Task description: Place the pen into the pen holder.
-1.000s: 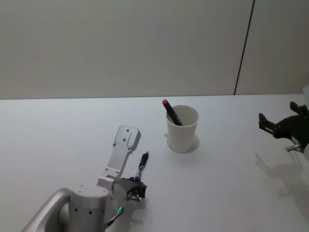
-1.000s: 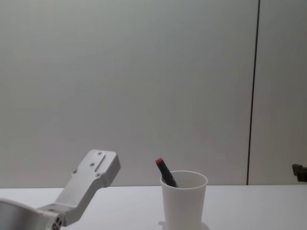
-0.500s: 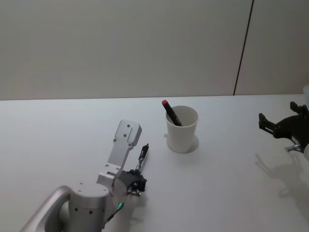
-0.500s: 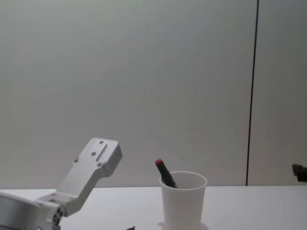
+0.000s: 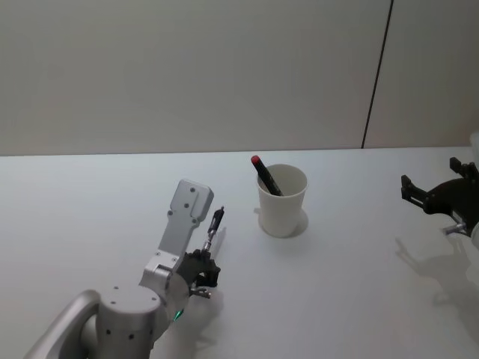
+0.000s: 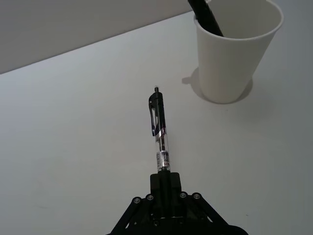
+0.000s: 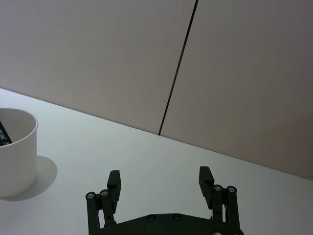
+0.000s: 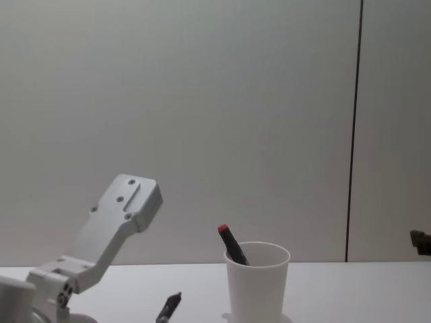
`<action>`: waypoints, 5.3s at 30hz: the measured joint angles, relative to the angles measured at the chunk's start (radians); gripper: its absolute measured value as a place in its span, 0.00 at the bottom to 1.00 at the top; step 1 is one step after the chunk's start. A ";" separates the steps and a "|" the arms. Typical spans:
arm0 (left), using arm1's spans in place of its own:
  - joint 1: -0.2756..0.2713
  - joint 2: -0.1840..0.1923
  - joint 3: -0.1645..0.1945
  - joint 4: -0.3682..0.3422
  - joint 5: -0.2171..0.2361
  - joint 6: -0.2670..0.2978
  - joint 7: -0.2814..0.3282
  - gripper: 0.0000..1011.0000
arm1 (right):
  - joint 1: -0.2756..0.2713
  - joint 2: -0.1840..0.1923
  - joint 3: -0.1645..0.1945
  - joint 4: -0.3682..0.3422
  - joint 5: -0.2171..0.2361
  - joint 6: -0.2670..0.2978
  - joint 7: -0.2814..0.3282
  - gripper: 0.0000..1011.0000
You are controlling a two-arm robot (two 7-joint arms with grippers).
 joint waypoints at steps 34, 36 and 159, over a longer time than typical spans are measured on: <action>0.090 0.120 -0.035 -0.084 0.108 -0.418 -0.208 0.12 | 0.000 0.000 0.000 0.000 0.000 0.000 0.000 0.99; 0.090 0.125 -0.038 -0.079 0.108 -0.453 -0.236 0.12 | 0.000 0.000 0.000 0.000 0.000 0.000 0.000 0.99; -0.168 -0.005 0.021 0.212 0.205 -0.703 -0.791 0.12 | -0.001 0.001 0.000 -0.001 0.005 -0.005 0.002 0.99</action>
